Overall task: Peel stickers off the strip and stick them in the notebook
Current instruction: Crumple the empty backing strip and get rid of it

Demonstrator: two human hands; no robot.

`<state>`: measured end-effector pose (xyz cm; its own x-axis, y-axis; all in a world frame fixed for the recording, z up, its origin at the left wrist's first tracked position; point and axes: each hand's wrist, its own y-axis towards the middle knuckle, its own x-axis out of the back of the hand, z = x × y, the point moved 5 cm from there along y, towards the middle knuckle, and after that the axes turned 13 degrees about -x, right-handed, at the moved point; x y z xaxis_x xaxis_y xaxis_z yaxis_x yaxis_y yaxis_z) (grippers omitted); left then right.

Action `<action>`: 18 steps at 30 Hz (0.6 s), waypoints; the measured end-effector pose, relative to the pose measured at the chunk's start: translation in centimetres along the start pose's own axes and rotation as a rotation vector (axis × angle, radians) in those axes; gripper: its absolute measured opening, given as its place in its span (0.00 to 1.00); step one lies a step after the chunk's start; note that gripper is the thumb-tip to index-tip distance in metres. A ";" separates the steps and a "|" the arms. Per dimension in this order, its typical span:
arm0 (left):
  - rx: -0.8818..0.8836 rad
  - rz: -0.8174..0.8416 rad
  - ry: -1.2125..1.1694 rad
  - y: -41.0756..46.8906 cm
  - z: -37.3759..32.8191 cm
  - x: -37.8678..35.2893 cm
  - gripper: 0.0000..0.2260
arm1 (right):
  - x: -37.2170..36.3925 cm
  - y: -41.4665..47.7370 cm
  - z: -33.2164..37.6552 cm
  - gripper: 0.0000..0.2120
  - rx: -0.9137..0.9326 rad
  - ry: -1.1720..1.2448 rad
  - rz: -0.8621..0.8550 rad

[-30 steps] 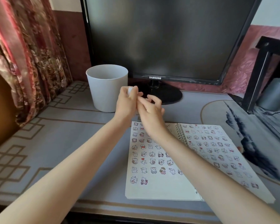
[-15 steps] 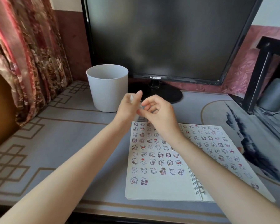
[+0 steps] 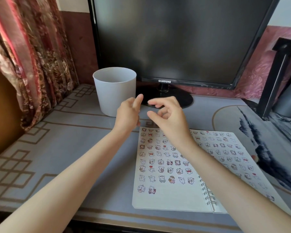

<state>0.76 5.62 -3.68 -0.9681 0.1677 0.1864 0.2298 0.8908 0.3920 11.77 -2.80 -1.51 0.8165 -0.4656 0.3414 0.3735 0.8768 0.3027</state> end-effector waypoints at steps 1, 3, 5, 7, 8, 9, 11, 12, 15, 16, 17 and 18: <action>0.012 0.001 0.026 0.0 0.2 0.1 0.19 | 0.1 0.2 -0.2 0.11 -0.054 0.044 0.045; 0.023 -0.014 0.063 0.0 0.4 0.2 0.21 | 0.2 0.3 -0.4 0.10 -0.101 0.050 0.086; 0.039 -0.018 0.016 0.0 0.2 0.2 0.21 | 0.2 0.3 -0.6 0.10 -0.115 0.040 0.083; 0.064 0.006 -0.057 0.1 0.0 0.1 0.22 | 0.3 0.3 -1.0 0.09 -0.168 0.082 0.096; 0.078 0.012 -0.081 0.1 0.0 0.0 0.22 | 0.4 0.3 -1.2 0.08 -0.198 0.103 0.107; 0.085 0.012 -0.088 0.2 0.0 0.1 0.21 | 0.4 0.3 -1.3 0.08 -0.218 0.114 0.118; 0.081 0.012 -0.078 0.2 -0.2 0.2 0.17 | 0.3 0.0 -1.3 0.11 -0.194 0.093 0.151; 0.074 0.019 -0.084 0.1 -0.4 0.1 0.13 | 0.0 -0.1 -1.2 0.15 -0.153 0.060 0.181; 0.088 0.042 -0.127 -0.1 -1.3 -0.3 0.18 | -1.0 -0.5 -0.6 0.30 -0.028 -0.039 0.230; 0.103 0.042 -0.159 -0.2 -1.6 -0.5 0.20 | -1.2 -0.4 -0.5 0.31 0.016 -0.076 0.200; 0.120 0.042 -0.201 -0.3 -1.8 -0.7 0.21 | -1.3 -0.3 -0.3 0.31 0.068 -0.126 0.147; 0.134 0.048 -0.236 -0.4 -2.0 -0.9 0.23 | -1.4 -0.1 -0.2 0.30 0.118 -0.172 0.090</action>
<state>1.68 4.23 -2.20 -0.9564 0.2914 -0.0194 0.2763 0.9246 0.2622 10.65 -2.27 -2.17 0.7533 -0.4086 0.5153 0.2404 0.9004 0.3625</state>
